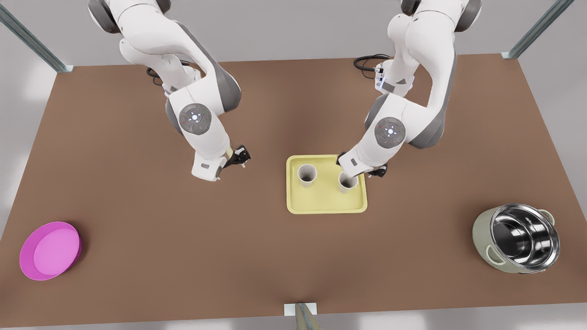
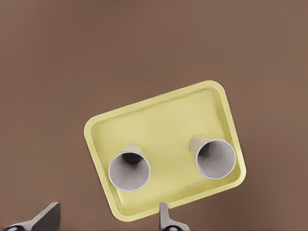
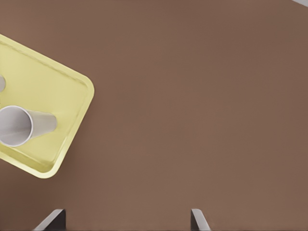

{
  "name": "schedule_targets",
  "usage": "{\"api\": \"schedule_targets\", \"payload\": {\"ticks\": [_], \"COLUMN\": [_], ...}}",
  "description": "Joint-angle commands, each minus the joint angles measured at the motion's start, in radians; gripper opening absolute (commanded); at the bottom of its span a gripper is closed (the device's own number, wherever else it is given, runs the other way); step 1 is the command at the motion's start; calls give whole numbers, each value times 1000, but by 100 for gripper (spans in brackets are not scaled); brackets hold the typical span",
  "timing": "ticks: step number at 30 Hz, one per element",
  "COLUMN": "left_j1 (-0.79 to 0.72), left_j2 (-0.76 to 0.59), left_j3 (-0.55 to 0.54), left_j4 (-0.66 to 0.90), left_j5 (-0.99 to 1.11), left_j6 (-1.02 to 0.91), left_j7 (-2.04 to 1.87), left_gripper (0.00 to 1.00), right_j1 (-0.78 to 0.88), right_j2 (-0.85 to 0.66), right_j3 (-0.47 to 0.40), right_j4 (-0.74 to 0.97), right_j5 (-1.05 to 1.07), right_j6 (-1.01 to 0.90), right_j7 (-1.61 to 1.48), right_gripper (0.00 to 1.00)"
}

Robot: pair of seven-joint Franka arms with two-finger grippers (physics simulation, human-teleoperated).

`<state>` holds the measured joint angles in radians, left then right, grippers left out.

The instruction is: Use the left arm to pick up the white IKEA cup from the tray and place it on the middle-left position; use the right arm to pick up the white IKEA cup from the tray and place it on the middle-right position

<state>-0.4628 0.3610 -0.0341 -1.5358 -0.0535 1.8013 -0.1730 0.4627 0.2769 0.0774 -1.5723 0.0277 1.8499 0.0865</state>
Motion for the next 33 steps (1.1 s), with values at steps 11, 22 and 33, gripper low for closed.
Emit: {"api": "schedule_targets", "payload": {"ticks": [11,22,33], "left_j1": [-31,24,21], "left_j2": [-74,-40,-19], "left_j3": [-1,25,25], "left_j4": [-414,-428,-517], "left_j5": [34,60,61], "left_j6": [500,539,659], "left_j7": [-350,-243,-244], "left_gripper": [100,100,100], "right_j1": [129,142,191], "right_j2": [182,381,446], "right_j3": [45,124,79], "right_j4": [20,173,204], "right_j5": [-45,-51,-81], "right_j6": [281,333,353], "right_j7": [525,711,708], "right_gripper": [99,98,98]}}
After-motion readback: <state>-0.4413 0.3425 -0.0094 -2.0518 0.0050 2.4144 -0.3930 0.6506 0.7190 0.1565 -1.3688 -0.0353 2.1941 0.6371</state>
